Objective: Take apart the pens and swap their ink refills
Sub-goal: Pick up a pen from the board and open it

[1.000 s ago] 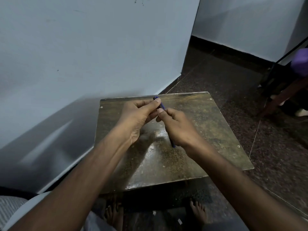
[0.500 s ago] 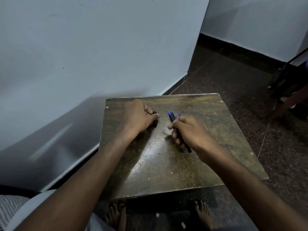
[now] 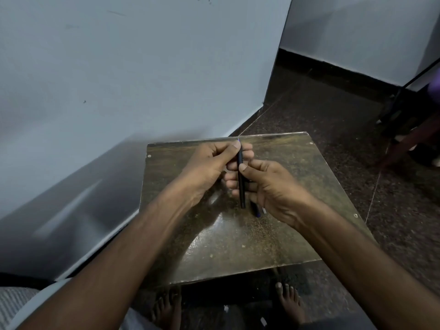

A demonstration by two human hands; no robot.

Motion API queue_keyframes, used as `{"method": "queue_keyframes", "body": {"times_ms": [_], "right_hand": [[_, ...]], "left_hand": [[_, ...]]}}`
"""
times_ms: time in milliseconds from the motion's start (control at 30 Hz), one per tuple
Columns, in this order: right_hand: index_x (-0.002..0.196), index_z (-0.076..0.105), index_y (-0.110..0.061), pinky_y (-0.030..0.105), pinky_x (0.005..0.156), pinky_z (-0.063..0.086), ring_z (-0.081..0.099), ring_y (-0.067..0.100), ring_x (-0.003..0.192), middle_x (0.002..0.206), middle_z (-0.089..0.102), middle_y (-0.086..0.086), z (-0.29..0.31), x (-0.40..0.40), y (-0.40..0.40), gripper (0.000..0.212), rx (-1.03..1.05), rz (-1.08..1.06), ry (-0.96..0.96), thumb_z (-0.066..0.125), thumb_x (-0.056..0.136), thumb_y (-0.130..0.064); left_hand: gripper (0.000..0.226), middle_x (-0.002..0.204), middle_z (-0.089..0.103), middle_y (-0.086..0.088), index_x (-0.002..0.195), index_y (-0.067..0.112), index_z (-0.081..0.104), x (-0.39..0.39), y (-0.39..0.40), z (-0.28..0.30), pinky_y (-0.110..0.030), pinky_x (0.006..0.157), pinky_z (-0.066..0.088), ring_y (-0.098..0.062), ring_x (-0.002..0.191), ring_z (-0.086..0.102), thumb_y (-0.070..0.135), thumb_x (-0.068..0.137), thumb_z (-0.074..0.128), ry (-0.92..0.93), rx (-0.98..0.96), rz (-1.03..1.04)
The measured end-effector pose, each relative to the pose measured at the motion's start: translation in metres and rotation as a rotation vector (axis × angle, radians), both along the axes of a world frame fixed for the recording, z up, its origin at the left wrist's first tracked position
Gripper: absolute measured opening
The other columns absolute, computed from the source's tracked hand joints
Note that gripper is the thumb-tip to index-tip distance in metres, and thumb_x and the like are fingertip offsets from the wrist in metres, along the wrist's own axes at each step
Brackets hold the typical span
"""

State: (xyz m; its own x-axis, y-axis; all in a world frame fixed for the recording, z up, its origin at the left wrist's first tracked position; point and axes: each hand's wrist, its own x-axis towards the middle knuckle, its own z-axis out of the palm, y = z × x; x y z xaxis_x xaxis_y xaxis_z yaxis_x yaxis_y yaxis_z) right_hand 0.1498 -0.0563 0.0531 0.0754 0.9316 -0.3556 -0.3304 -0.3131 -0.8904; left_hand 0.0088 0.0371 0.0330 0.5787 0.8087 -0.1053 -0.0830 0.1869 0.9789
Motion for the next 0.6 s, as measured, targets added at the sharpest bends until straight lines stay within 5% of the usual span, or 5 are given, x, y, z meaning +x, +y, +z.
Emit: {"method": "queue_keyframes", "body": {"times_ms": [167,267,333,433,600], "right_hand": [[0.112,0.076,0.005,0.039,0.086,0.068,0.080,0.021,0.079,0.090,0.081,0.013,0.003,0.012,-0.001,0.018,0.089,0.058,-0.137,0.062,0.106,-0.003],[0.101,0.080,0.000,0.036,0.071,0.070,0.082,0.021,0.074,0.084,0.083,0.012,-0.002,0.010,0.000,0.009,0.111,0.003,-0.263,0.071,0.100,-0.002],[0.096,0.082,-0.005,0.034,0.066,0.067,0.084,0.023,0.073,0.082,0.085,0.011,-0.004,0.009,0.001,0.003,0.127,-0.063,-0.399,0.083,0.093,-0.007],[0.084,0.080,-0.011,0.042,0.065,0.068,0.084,0.029,0.072,0.075,0.082,0.012,-0.002,0.012,0.002,0.027,0.174,-0.184,-0.690,0.099,0.077,-0.029],[0.107,0.081,-0.016,0.037,0.086,0.066,0.083,0.020,0.092,0.101,0.085,0.008,-0.002,0.019,0.003,0.032,0.072,0.062,-0.503,0.063,0.108,-0.041]], "left_hand": [[0.019,0.099,0.087,-0.003,0.098,0.024,0.088,-0.002,0.000,0.005,-0.021,0.073,0.061,-0.007,0.082,0.078,0.025,0.105,0.071,0.025,0.120,0.100],[0.016,0.092,0.086,-0.003,0.098,0.018,0.087,0.003,-0.004,0.001,-0.028,0.068,0.063,-0.008,0.074,0.077,0.024,0.103,0.074,0.058,0.164,0.170],[0.013,0.091,0.086,-0.003,0.098,0.017,0.087,0.007,-0.008,-0.001,-0.034,0.080,0.066,-0.011,0.083,0.082,0.023,0.101,0.077,0.071,0.180,0.229],[0.012,0.093,0.087,-0.005,0.100,0.012,0.086,0.009,-0.009,0.003,-0.026,0.090,0.064,-0.016,0.096,0.084,0.021,0.099,0.079,-0.007,0.122,0.247],[0.017,0.099,0.087,-0.003,0.108,0.006,0.084,0.006,-0.010,0.008,-0.013,0.087,0.059,-0.005,0.098,0.081,0.019,0.101,0.075,-0.030,0.090,0.214]]}}
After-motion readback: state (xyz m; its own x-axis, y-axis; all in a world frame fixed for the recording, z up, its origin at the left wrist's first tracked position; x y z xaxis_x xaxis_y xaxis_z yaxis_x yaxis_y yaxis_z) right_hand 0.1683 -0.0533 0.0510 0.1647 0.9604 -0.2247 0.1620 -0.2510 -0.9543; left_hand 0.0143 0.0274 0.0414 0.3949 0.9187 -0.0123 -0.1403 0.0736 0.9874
